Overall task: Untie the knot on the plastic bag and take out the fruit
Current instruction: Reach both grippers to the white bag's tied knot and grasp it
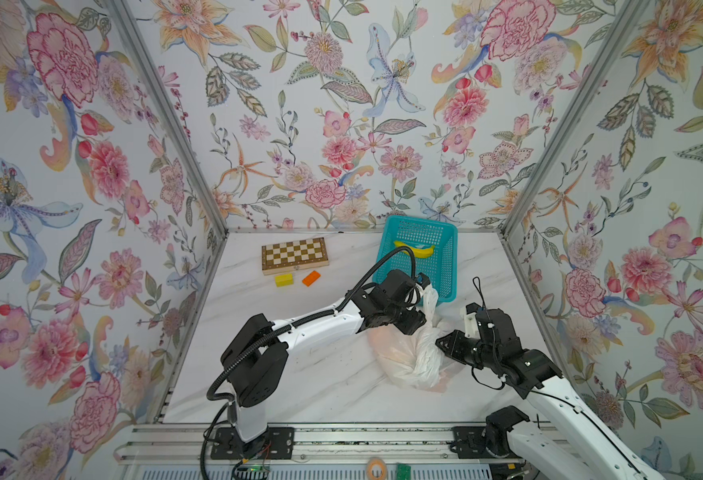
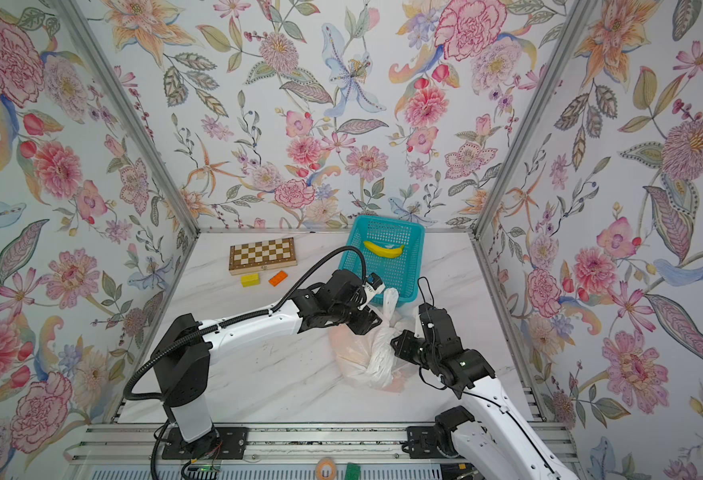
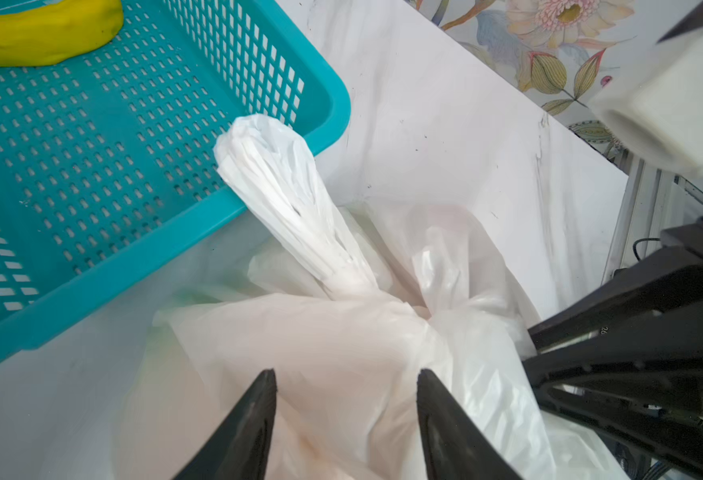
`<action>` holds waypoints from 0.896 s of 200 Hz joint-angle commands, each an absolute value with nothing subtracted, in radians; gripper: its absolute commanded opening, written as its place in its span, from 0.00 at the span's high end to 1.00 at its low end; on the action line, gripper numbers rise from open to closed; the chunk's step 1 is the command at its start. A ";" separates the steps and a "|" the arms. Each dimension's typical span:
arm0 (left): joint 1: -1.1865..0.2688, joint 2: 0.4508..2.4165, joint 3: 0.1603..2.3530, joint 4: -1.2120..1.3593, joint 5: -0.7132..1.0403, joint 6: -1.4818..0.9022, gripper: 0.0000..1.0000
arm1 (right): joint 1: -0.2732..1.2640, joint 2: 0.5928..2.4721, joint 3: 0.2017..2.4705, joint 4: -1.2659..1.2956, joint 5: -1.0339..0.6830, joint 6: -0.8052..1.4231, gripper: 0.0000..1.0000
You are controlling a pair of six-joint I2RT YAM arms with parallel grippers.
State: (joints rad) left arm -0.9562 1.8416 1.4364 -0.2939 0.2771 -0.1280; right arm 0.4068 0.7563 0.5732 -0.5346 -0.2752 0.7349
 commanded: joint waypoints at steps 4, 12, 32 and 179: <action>-0.965 1.878 1.477 -0.330 0.299 -0.117 0.44 | 0.424 0.750 0.535 -0.431 -0.321 0.762 0.89; -0.964 1.887 1.484 -0.343 0.289 -0.115 0.45 | 0.428 0.749 0.527 -0.406 -0.325 0.768 0.91; -0.954 1.910 1.500 -0.376 0.287 -0.123 0.55 | 0.436 0.748 0.522 -0.375 -0.321 0.766 0.96; -0.886 1.651 1.232 -0.167 0.098 -0.224 1.00 | 0.506 0.762 0.469 -0.283 -0.258 0.782 1.00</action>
